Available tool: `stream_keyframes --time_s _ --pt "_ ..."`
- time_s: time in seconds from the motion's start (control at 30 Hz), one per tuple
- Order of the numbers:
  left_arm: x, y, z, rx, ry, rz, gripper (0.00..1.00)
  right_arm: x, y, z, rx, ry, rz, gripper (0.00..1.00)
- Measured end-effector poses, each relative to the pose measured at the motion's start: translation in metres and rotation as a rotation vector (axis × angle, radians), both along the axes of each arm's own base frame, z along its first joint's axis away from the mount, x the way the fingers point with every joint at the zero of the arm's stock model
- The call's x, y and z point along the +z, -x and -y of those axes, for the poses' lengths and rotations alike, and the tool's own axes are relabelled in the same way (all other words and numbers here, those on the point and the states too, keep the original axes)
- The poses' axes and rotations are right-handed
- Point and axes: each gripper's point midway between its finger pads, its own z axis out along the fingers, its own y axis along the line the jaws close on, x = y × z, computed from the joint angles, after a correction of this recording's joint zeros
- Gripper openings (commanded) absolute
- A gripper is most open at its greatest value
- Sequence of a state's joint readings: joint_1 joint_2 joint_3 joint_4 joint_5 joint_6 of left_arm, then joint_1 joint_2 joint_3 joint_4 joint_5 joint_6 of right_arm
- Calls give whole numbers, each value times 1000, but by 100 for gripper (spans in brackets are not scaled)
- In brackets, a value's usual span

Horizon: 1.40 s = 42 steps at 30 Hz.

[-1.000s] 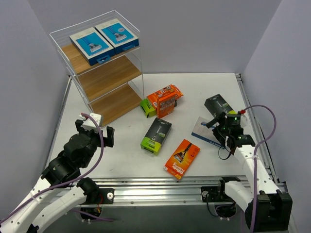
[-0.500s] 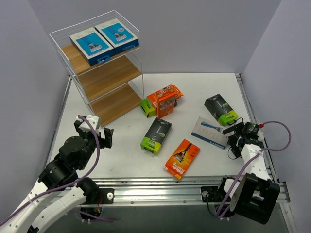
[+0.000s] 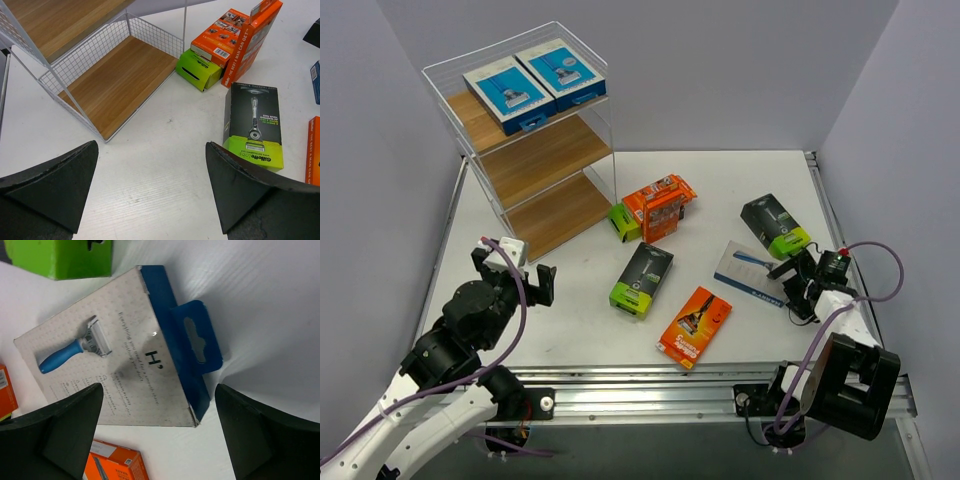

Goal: Place and organize the shaving razors onto the shelf
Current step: Grab a shaving razor with the right arm

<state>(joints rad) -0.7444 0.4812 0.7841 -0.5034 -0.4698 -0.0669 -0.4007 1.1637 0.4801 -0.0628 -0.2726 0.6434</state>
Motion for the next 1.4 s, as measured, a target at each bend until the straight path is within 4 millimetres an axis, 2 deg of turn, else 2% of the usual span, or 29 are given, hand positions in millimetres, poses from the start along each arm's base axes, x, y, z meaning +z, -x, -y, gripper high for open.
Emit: stream_keyframes --time_s 0.17,0.33,0.47,0.6,0.7,0.83,1.03,1.17,1.33,1.4 --pt "-1 0 0 0 -2 -2 97 1 -10 -20 112 -21 48 87" --pt "-2 -1 0 2 -6 -6 96 5 -22 -58 277 -46 102 86" --pt "-4 -2 0 8 -11 -10 96 18 -31 -89 397 -74 176 86" --pt "-8 -4 2 7 -25 -25 96 39 -39 -107 475 -94 277 86" --pt "-10 -5 3 7 -31 -32 96 50 -44 -110 495 -94 320 84" --pt "-10 -5 3 7 -30 -32 96 52 -44 -110 489 -92 322 82" --pt "-10 -6 3 9 -31 -32 96 54 -37 -100 416 -57 335 73" --pt "-11 -6 4 6 -34 -37 96 36 -24 -90 333 -63 300 60" --pt "-12 -6 4 5 -34 -39 96 -4 2 -75 196 -118 207 54" --pt "-12 -6 5 3 -34 -40 96 -6 4 -72 161 -139 216 53"
